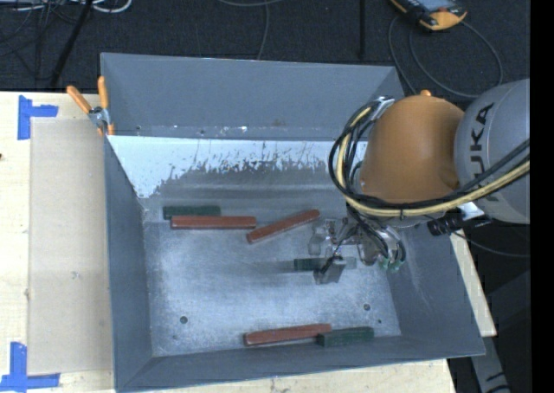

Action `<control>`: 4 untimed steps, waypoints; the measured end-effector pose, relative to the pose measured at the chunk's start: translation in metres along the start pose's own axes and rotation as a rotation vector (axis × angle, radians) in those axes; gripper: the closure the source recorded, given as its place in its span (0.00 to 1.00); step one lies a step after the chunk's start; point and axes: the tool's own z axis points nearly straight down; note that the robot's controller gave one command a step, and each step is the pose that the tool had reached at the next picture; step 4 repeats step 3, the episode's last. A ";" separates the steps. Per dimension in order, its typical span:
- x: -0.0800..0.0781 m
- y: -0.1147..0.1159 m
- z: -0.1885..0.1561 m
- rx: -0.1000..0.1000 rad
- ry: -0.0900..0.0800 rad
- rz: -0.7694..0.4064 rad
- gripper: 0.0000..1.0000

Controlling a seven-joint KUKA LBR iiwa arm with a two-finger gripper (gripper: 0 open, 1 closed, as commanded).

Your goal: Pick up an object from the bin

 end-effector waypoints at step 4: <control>-0.012 -0.017 -0.039 0.000 -0.008 -0.068 1.00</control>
Offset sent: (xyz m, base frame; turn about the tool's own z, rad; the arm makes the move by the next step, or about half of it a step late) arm 0.0107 0.0154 0.0728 -0.0089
